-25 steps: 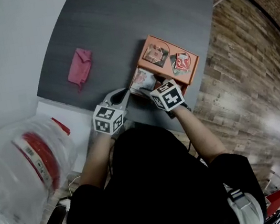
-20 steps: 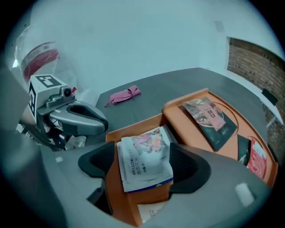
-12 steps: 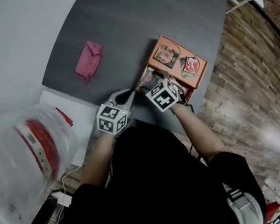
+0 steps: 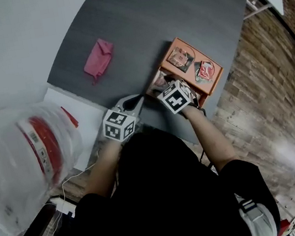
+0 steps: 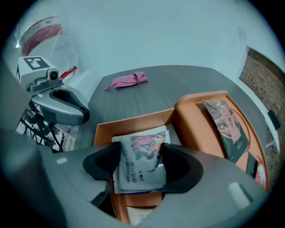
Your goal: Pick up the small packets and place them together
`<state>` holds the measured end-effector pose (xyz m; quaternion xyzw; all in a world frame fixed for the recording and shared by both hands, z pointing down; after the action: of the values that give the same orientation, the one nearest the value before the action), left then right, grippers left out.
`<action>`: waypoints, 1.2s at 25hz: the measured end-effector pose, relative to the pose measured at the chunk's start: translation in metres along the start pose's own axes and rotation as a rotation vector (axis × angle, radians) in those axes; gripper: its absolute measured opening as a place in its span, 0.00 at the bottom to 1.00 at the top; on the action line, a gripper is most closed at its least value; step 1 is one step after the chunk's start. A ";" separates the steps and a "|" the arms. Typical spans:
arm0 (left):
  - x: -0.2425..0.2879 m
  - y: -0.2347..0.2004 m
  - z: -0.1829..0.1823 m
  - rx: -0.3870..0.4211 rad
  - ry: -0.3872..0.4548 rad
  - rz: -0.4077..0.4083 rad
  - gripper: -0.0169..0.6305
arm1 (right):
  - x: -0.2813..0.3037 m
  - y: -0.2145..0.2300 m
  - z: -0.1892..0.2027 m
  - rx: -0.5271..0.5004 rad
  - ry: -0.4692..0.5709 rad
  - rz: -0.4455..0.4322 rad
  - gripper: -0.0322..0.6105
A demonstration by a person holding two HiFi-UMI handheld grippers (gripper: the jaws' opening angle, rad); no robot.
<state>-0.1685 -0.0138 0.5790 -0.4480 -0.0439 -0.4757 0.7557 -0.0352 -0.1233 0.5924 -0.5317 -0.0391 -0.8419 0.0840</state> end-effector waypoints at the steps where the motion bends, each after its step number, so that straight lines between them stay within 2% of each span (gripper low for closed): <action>1: -0.001 0.000 0.000 0.001 0.000 -0.002 0.04 | -0.001 -0.001 0.001 -0.003 0.001 -0.003 0.50; 7: -0.002 0.001 0.000 0.006 -0.003 -0.003 0.04 | -0.008 -0.004 0.003 -0.003 0.014 0.002 0.44; 14: -0.001 0.004 0.001 0.017 -0.006 0.010 0.04 | -0.032 0.000 0.004 0.098 0.097 -0.033 0.43; 20: 0.002 0.010 -0.001 0.035 0.002 0.029 0.04 | -0.063 -0.007 -0.011 0.072 0.161 -0.041 0.43; 26: 0.008 0.017 -0.014 0.069 0.027 0.048 0.04 | -0.095 0.005 -0.029 0.002 0.212 0.038 0.44; 30: 0.012 0.025 -0.031 0.106 0.054 0.059 0.04 | -0.107 0.032 -0.030 -0.010 0.198 0.113 0.44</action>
<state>-0.1543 -0.0407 0.5507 -0.3953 -0.0354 -0.4620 0.7931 -0.0111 -0.1485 0.4826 -0.4477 0.0038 -0.8844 0.1319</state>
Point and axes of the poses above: the fingertips, and each gripper's own axes: x forward along the fingers, y to its right, z out of its underside, the point moved 9 cm from there along -x, backward along the fingers, and after that the axes turned 15 degrees about -x, right-handed, at the moved point
